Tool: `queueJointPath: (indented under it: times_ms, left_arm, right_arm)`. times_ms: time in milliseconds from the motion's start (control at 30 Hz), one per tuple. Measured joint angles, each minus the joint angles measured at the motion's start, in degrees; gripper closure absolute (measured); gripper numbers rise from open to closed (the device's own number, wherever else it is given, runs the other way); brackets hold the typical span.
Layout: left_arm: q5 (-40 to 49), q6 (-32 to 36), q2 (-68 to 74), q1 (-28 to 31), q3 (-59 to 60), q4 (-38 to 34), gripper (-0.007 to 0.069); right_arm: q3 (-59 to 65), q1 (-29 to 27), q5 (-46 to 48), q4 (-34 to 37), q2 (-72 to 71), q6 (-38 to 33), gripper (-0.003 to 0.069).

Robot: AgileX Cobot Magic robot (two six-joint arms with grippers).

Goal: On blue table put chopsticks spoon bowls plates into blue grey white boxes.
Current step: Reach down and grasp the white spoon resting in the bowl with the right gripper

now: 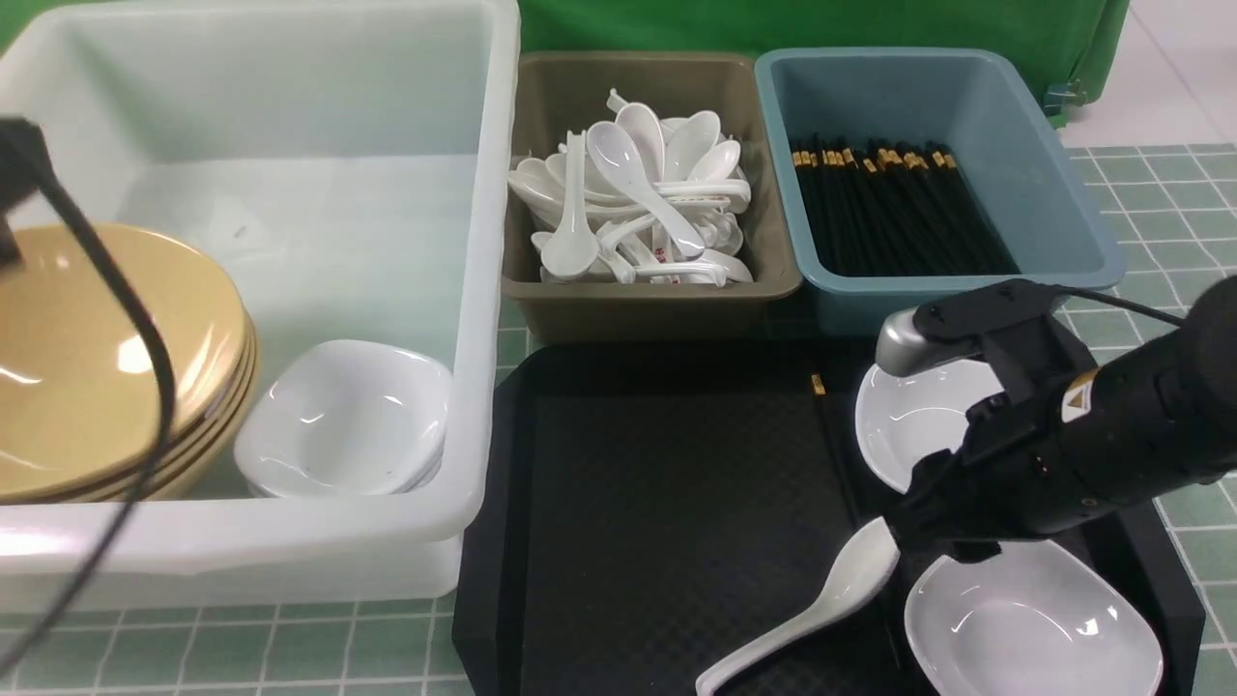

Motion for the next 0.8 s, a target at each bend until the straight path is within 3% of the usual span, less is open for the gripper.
queueJointPath:
  times_ms: [100, 267, 300, 400, 567, 800]
  left_arm:
    - [-8.20, 3.94, -4.81, -2.28, 5.83, -0.88, 0.0622]
    - [-25.61, 6.12, -11.08, -4.88, 14.41, -3.50, 0.0622]
    - [-25.61, 6.12, -11.31, -4.97, 14.74, -3.63, 0.0622]
    - [-37.14, 6.56, -15.04, -5.86, 18.81, -5.25, 0.0622]
    - [-41.95, 7.38, -17.58, -5.92, 19.89, -6.12, 0.0622]
    - [-41.31, 8.40, -18.05, -5.92, 19.89, -6.12, 0.0622]
  right_arm:
    - [-0.80, -0.08, -0.18, 1.01, 3.02, 0.16, 0.0256]
    - [-1.54, -0.08, -0.24, 3.14, 7.92, 0.15, 0.0252]
    - [-1.60, -0.08, -0.30, 3.22, 8.08, 0.08, 0.0256]
    - [-1.72, -0.08, -0.30, 5.08, 9.43, -2.16, 0.0343]
    - [-3.19, -0.08, -0.15, 7.32, 9.50, -5.65, 0.0542]
    - [-10.32, -0.08, 3.10, 7.38, 5.74, -7.11, 0.0551]
